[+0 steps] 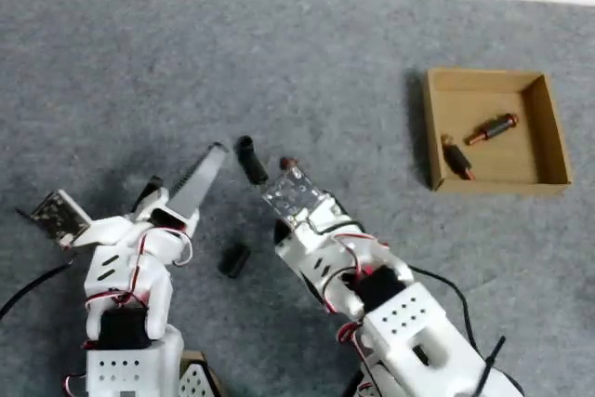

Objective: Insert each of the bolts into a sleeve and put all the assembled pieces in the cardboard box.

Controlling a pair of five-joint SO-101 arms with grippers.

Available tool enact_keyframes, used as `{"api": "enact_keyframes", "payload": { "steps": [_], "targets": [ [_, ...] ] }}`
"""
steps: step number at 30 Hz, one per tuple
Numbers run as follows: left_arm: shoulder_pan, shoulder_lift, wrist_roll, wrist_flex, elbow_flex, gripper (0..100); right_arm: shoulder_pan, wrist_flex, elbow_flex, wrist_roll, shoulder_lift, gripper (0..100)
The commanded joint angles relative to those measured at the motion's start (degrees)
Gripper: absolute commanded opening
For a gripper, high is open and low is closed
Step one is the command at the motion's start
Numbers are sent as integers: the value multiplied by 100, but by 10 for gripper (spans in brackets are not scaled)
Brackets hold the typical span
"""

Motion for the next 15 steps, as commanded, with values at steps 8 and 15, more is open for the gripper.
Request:
{"api": "enact_keyframes", "payload": {
  "steps": [8,15],
  "targets": [
    [-505,-48,141,-352,-48,622,-57,-532,-2633,-62,3705,220],
    [-505,-48,141,-352,-48,622,-66,-514,-4154,-62,5578,220]
  ]
}}
